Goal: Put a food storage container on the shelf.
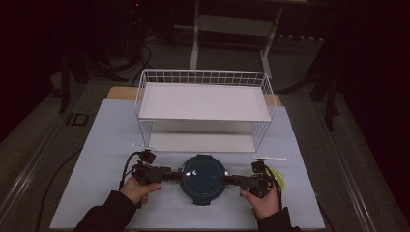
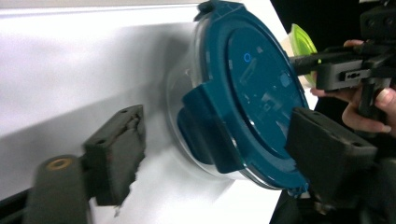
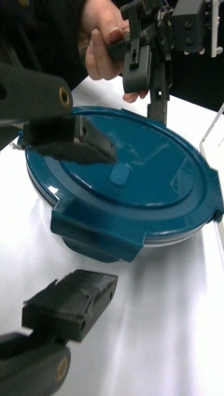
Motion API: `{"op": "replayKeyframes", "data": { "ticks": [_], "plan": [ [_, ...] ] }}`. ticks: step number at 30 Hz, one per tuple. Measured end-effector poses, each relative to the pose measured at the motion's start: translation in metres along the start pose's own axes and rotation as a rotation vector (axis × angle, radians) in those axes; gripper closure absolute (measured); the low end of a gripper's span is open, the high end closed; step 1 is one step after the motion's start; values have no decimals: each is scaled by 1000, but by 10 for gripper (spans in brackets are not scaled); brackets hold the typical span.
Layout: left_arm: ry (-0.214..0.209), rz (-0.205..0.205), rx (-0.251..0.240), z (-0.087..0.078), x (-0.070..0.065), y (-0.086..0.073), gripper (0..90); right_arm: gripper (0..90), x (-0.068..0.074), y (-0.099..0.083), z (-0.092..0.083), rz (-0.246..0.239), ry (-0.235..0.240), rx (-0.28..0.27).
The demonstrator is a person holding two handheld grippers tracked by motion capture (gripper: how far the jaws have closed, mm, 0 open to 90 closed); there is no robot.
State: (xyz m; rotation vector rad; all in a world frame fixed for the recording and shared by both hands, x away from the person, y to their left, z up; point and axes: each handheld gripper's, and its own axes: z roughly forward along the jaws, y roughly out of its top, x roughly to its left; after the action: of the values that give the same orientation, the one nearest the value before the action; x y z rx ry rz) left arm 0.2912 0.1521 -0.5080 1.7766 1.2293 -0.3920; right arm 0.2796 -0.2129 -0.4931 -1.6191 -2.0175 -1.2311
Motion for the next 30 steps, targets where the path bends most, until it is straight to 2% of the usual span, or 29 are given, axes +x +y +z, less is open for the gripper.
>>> {"op": "replayKeyframes", "data": {
  "ticks": [7, 10, 13, 16, 22, 25, 30],
  "plan": [
    [-33, -79, 18, 5, 10, -2, 361, 515, -7, 5, 5, 115, 29, 52],
    [-73, -116, 23, 7, 14, -3, 400, 543, -9, 5, 6, 135, 35, 61],
    [-101, -131, 30, 9, 16, -3, 434, 577, -12, 6, 6, 157, 39, 67],
    [-129, -164, 36, 11, 19, -3, 452, 585, -11, 6, 8, 162, 33, 71],
    [-169, -198, 63, 18, 21, -3, 500, 563, -10, 9, 10, 161, 19, 85],
    [-177, -205, 68, 19, 22, -3, 500, 542, -8, 12, 11, 148, 1, 100],
    [-197, -215, 72, 20, 25, -2, 511, 543, -9, 17, 12, 156, 8, 134]
  ]
}}
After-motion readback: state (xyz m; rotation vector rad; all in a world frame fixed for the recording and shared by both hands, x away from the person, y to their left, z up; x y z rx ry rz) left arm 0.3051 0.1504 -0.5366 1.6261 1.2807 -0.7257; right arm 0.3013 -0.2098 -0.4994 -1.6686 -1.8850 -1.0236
